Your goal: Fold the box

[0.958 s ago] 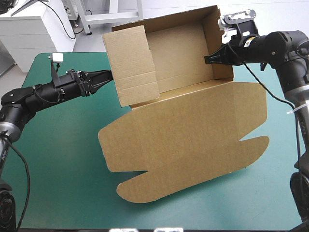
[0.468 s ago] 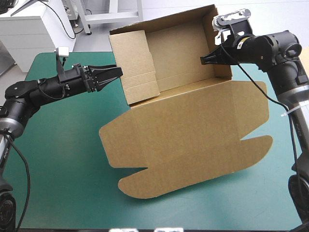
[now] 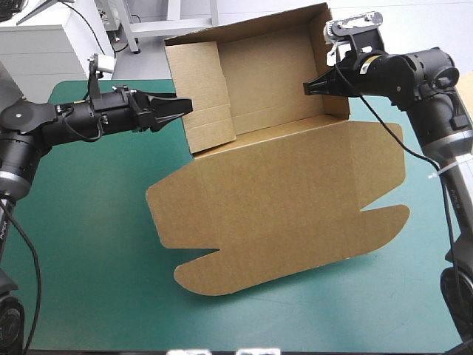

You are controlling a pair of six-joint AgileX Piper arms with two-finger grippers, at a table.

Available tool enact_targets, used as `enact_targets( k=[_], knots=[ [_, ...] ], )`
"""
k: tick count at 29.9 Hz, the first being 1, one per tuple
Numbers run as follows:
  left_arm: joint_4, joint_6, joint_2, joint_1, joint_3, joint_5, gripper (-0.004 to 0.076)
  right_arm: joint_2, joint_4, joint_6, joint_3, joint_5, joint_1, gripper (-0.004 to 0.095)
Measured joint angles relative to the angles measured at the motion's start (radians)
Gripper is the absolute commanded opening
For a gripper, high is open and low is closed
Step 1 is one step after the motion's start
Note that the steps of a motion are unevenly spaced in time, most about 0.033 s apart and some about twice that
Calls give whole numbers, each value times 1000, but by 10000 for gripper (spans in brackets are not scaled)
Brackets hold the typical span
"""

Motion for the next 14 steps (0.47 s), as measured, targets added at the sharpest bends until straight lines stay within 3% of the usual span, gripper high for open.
enact_targets(
  k=[4,8,14],
  knots=[
    [221,-143,0,-97,-80,-132,549,0,-17,8,0,-4,-3,-15],
    [584,-381,0,-237,-171,-268,547,0,-21,29,0,-15,-3,-15],
    [980,-742,27,-367,-274,-316,509,0,5,51,0,-32,-3,-15]
  ],
)
